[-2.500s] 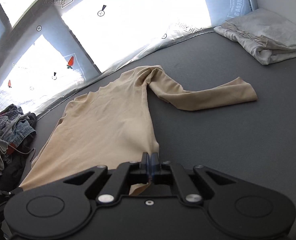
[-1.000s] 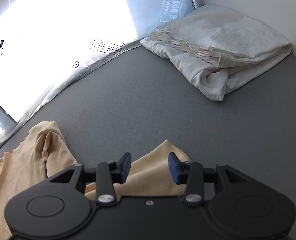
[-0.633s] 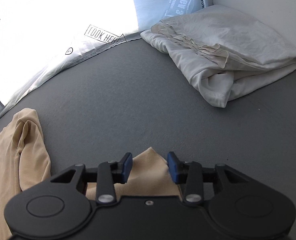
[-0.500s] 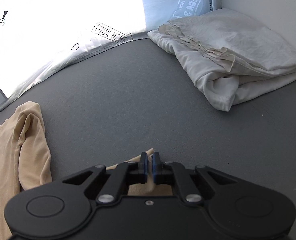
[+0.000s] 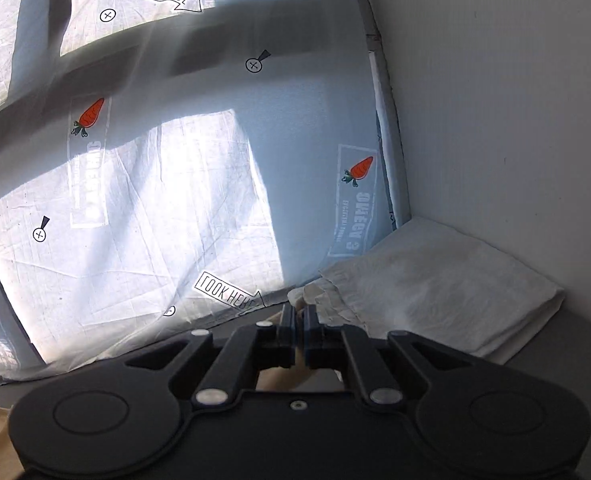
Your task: Fold clothes
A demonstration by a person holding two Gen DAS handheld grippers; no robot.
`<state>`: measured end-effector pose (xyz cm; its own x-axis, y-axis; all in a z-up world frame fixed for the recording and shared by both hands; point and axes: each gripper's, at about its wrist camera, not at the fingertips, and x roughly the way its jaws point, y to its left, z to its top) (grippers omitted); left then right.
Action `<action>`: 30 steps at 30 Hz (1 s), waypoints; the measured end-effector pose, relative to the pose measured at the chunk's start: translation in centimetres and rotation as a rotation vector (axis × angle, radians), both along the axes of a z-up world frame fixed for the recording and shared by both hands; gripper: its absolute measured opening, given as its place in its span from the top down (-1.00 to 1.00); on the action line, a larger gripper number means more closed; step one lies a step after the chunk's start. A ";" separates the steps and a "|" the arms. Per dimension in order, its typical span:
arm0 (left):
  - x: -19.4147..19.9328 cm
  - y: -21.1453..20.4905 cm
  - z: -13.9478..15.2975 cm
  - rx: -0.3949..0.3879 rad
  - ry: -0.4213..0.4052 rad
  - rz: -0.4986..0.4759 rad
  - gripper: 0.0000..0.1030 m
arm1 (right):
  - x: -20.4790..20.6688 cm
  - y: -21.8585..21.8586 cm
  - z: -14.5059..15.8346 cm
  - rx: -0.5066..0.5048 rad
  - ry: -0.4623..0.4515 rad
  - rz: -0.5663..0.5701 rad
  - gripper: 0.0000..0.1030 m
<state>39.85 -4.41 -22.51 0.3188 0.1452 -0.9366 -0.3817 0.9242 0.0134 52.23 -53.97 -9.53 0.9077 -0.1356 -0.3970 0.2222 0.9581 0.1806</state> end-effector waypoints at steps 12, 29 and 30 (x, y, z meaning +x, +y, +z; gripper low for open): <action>0.8 0.3 -0.1 -0.006 0.024 -0.014 -1.00 | -5.1 -1.6 -8.8 0.158 0.294 -0.108 0.64; 0.6 0.1 0.0 0.002 0.006 -0.012 -1.00 | 5.4 -1.0 -5.8 0.200 0.234 -0.115 0.19; 0.5 0.2 -0.1 0.002 0.005 -0.013 -1.00 | 6.2 -0.9 -6.2 0.192 0.256 -0.103 0.19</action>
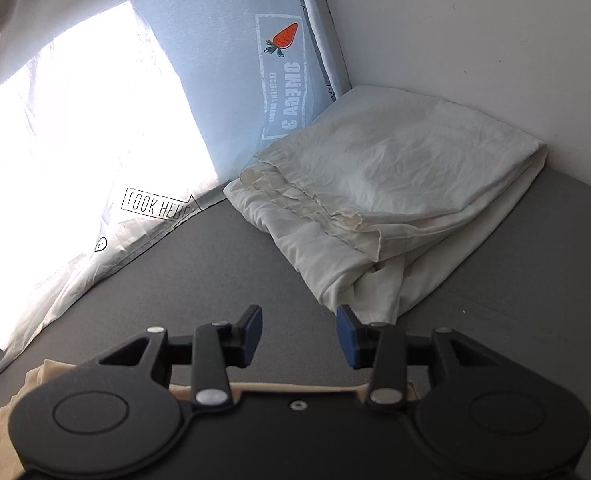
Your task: Fold clothes
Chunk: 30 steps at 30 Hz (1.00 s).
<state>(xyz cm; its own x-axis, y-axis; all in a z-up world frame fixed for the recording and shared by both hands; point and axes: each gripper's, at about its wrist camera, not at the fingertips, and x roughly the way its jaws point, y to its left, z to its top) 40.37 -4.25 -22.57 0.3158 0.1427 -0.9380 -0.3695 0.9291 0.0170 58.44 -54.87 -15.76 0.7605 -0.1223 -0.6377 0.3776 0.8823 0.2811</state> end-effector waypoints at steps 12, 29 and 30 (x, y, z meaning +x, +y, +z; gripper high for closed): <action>-0.2 0.1 0.0 0.004 -0.009 -0.005 -1.00 | -6.3 5.5 -4.2 -0.068 0.179 0.227 0.58; -0.6 0.0 0.0 0.011 -0.028 -0.008 -1.00 | -9.8 -2.1 -4.7 0.093 0.130 -0.113 0.28; -0.5 -0.1 0.0 0.012 -0.030 -0.007 -1.00 | -9.6 -2.1 -4.8 0.089 0.134 -0.096 0.34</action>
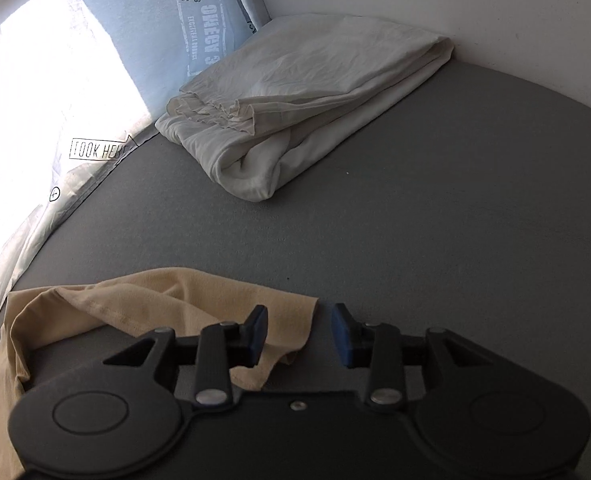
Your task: Fold clothes
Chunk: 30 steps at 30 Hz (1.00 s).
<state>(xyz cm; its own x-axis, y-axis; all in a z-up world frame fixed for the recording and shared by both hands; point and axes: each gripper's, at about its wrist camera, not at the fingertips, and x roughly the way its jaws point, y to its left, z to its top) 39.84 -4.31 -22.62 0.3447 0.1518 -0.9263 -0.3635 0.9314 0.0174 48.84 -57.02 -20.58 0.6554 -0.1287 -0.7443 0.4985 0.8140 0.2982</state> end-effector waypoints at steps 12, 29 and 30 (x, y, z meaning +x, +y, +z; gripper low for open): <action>0.0 -0.2 0.0 0.002 -0.003 0.002 -1.00 | -1.2 -2.3 4.2 -0.060 -0.133 -0.029 0.98; 0.0 -0.2 -0.1 0.005 -0.009 0.001 -1.00 | -3.5 -3.1 -0.7 -0.014 -0.027 -0.105 0.25; 0.0 -0.2 0.0 0.006 -0.010 0.001 -1.00 | -3.3 -2.7 -0.7 -0.044 -0.011 -0.073 0.59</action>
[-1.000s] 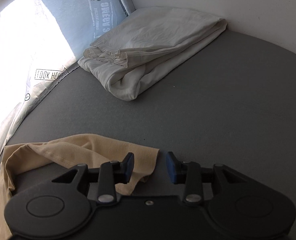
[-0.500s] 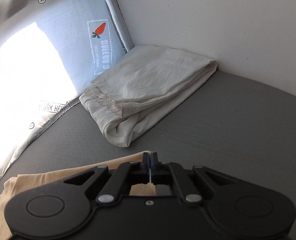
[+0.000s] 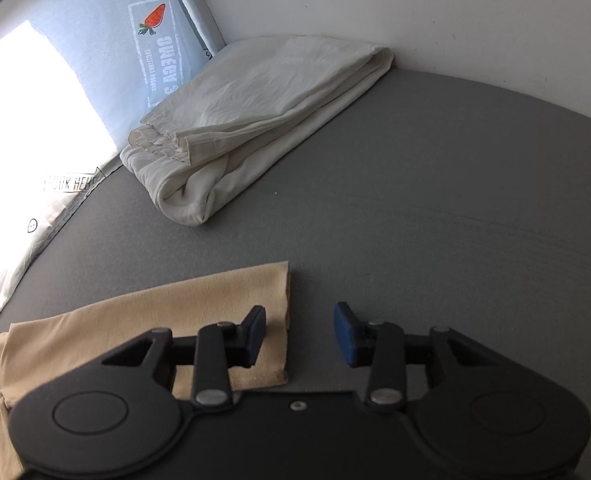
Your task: Fold clothes
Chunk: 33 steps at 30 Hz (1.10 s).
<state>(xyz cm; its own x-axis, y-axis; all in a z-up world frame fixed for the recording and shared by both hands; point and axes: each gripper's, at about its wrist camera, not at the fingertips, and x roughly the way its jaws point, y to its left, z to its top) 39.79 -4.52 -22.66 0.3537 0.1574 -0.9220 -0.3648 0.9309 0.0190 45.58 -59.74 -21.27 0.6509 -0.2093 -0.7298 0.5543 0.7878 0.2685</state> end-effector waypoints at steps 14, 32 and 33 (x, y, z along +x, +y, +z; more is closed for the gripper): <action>-0.3 -0.1 0.0 0.010 -0.022 -0.014 -1.00 | -5.0 -2.3 0.3 0.055 0.027 -0.102 0.99; -0.9 -0.1 -0.1 0.027 -0.076 -0.050 -1.00 | 0.7 4.0 0.7 -0.195 0.033 0.129 0.95; -0.9 -0.1 -0.1 0.028 -0.078 -0.049 -1.00 | 0.1 3.7 0.9 -0.195 0.034 0.111 0.95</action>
<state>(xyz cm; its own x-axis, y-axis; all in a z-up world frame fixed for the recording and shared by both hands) 38.86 -4.65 -22.80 0.4323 0.1633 -0.8868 -0.3198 0.9473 0.0185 45.65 -56.08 -20.37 0.6534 -0.2767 -0.7046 0.4673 0.8797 0.0879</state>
